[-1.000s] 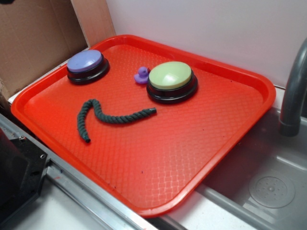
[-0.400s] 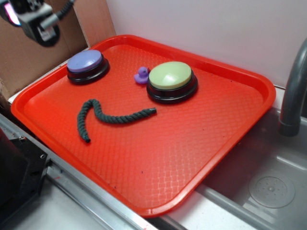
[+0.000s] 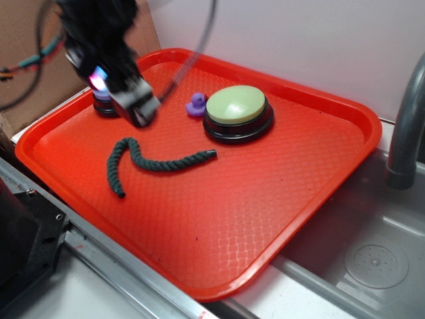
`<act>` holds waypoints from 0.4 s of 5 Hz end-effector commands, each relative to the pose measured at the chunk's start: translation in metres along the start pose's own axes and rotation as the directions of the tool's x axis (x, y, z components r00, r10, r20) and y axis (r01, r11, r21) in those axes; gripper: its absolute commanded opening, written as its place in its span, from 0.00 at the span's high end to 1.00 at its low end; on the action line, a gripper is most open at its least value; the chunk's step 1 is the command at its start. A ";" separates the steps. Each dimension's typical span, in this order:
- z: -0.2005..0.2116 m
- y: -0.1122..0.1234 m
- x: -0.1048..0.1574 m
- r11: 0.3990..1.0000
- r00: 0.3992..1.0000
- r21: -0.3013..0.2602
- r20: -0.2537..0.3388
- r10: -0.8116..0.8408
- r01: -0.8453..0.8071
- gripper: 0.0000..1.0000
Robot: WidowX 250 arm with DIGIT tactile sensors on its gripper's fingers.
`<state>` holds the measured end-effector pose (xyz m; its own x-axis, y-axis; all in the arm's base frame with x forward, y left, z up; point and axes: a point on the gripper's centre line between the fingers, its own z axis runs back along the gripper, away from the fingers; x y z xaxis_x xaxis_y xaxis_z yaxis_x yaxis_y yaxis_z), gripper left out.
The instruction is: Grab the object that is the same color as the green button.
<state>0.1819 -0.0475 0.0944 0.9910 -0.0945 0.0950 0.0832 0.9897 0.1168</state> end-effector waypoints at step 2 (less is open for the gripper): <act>-0.088 0.002 0.027 0.995 0.997 -0.083 -0.048 -0.054 0.050 0.00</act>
<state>0.2096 -0.0377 0.0027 0.9891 -0.1470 -0.0084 0.1472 0.9881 0.0437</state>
